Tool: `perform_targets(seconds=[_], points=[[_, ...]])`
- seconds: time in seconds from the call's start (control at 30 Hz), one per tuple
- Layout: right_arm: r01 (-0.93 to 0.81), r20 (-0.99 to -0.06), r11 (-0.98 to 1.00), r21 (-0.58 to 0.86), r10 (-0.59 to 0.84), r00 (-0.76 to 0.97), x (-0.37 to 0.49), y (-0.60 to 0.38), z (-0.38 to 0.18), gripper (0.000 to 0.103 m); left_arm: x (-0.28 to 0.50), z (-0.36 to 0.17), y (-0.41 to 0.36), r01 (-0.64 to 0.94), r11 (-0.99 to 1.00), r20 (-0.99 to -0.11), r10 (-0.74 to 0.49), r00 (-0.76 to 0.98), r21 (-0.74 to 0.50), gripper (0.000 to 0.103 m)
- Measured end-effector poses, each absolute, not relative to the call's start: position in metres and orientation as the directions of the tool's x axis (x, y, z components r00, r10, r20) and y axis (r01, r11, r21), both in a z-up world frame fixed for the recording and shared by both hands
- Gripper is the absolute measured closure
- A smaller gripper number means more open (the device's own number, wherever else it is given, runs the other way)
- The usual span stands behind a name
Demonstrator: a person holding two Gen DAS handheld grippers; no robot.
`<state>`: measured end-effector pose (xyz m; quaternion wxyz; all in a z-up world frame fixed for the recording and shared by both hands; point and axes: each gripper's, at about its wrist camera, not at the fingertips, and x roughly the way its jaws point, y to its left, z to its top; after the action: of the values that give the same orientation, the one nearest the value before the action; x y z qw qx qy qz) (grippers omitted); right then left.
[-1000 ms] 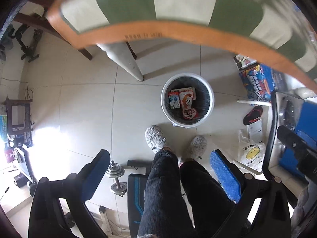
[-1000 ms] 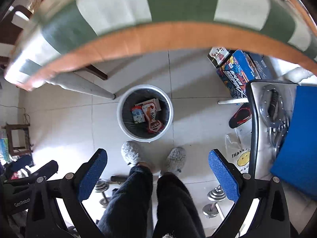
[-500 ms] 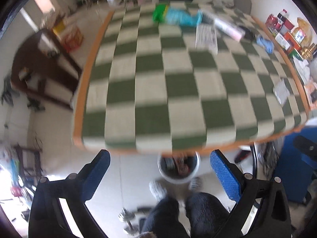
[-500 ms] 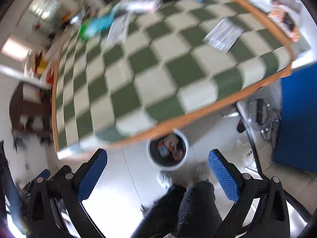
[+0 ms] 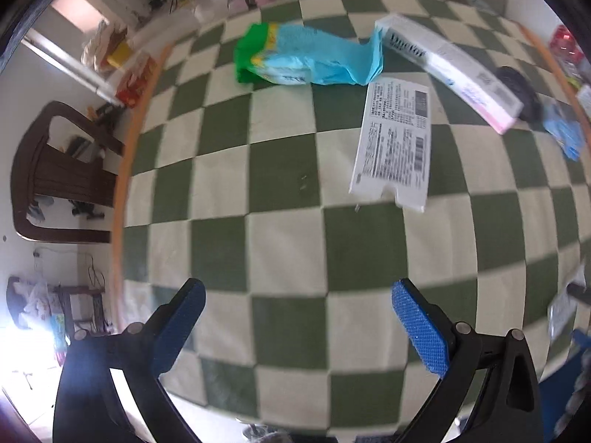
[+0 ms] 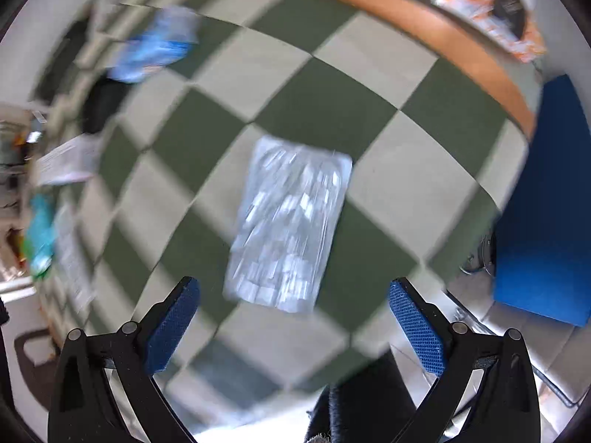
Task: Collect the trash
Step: 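Grasp the foil blister pack with the right tool while the left tool grasps the white leaflet, then lift the blister pack and leaflet off the table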
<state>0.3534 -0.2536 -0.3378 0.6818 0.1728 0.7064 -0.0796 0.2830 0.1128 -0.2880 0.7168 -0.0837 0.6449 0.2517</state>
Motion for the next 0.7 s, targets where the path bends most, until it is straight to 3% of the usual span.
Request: perform_targets(seconds=[0.07, 0.17, 0.3, 0.5, 0.67, 0.7], points=[[0.367, -0.989, 0.926, 0.092, 0.129, -0.078, 0.372, -0.251, -0.362, 0.000, 0.304, -0.304, 0.116, -0.467, 0.858, -0.970, 0.241, 0.003, 0.212, 0.000], [0.309, -0.998, 0.950, 0.043, 0.054, -0.029, 0.391, -0.228, -0.361, 0.007, 0.326, -0.318, 0.121, -0.473, 0.858, -0.977, 0.212, -0.027, 0.199, 0.000], [0.154, -0.998, 0.988, -0.018, -0.028, 0.058, 0.408, -0.184, -0.356, 0.035, 0.352, -0.332, 0.127, -0.472, 0.866, -0.985, 0.162, -0.050, 0.166, 0.000], [-0.179, -0.993, 0.983, 0.026, 0.046, 0.110, 0.442, -0.106, -0.361, 0.036, 0.395, -0.352, 0.127, -0.414, 0.901, -0.992, 0.116, -0.058, 0.130, 0.000], [-0.234, -0.993, 0.971, 0.046, 0.070, 0.097, 0.465, -0.088, -0.366, 0.036, 0.426, -0.364, 0.117, -0.338, 0.936, -0.995, 0.083, -0.056, 0.097, 0.001], [-0.232, -0.993, 0.971, 0.052, 0.075, 0.090, 0.468, -0.088, -0.367, 0.036, 0.429, -0.363, 0.117, -0.338, 0.937, -0.996, 0.078, -0.045, 0.089, 0.006]])
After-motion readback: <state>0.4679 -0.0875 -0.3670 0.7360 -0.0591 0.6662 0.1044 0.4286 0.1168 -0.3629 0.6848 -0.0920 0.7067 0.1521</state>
